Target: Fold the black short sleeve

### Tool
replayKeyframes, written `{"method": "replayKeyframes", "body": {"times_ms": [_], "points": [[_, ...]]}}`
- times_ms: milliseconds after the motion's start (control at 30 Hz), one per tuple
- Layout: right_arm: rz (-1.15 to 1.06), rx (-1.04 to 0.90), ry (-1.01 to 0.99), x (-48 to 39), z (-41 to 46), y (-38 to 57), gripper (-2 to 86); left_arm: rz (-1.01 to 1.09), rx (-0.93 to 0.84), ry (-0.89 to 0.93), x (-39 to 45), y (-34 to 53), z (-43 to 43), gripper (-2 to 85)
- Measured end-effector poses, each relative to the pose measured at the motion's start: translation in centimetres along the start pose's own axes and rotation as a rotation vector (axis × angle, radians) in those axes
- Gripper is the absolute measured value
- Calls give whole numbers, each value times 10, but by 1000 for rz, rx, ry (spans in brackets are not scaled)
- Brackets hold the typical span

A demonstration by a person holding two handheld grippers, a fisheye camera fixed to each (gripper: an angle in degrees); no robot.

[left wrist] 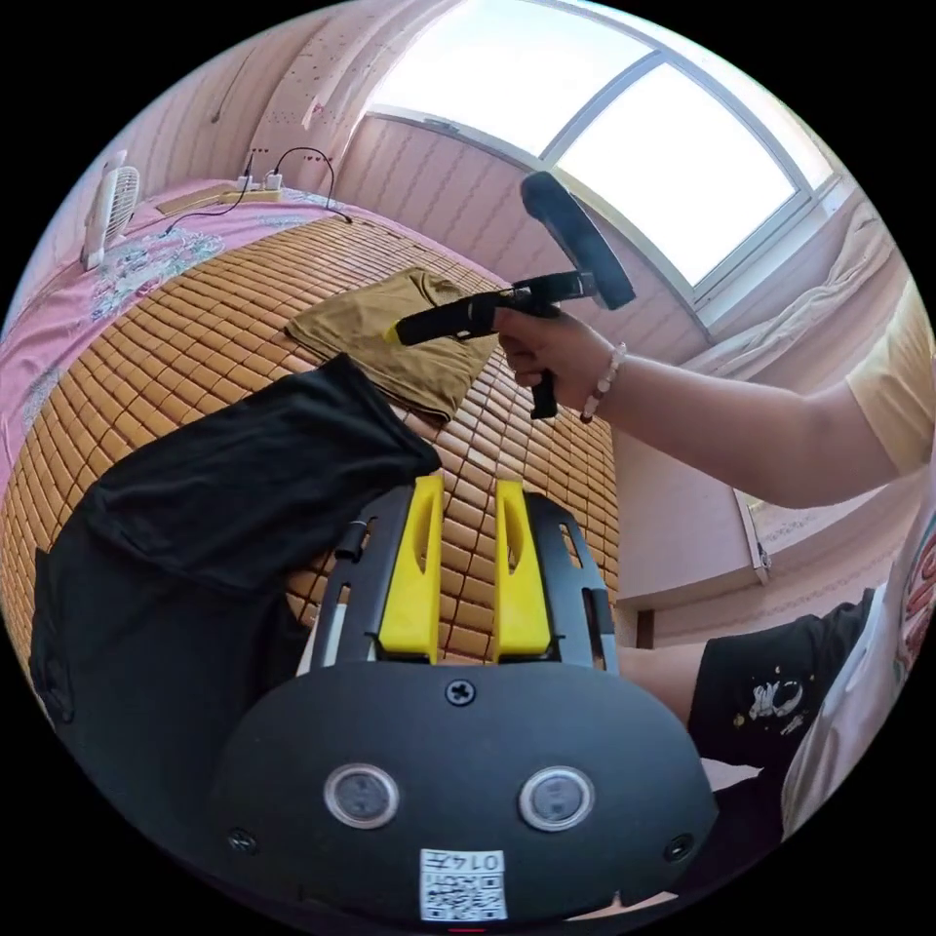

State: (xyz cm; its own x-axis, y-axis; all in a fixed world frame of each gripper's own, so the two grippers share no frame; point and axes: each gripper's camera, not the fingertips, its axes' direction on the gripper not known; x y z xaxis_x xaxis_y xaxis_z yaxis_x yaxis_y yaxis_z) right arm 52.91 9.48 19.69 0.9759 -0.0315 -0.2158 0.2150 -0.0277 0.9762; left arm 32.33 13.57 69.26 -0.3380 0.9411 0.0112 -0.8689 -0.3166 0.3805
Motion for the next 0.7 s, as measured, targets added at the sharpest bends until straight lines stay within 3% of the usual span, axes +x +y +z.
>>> {"method": "replayKeyframes", "body": {"times_ms": [133, 300, 500, 700], "points": [[-45, -42, 115, -41, 8, 43, 0, -153, 74, -39, -19, 64, -80, 72], [-150, -98, 35, -103, 35, 51, 1, -519, 154, -312, -61, 200, -206, 65], [-438, -94, -157, -255, 100, 7, 22, -849, 260, -638, -58, 337, -313, 65], [-741, -102, -341, -467, 188, -27, 81, -930, 240, -570, -51, 397, -336, 83]]}}
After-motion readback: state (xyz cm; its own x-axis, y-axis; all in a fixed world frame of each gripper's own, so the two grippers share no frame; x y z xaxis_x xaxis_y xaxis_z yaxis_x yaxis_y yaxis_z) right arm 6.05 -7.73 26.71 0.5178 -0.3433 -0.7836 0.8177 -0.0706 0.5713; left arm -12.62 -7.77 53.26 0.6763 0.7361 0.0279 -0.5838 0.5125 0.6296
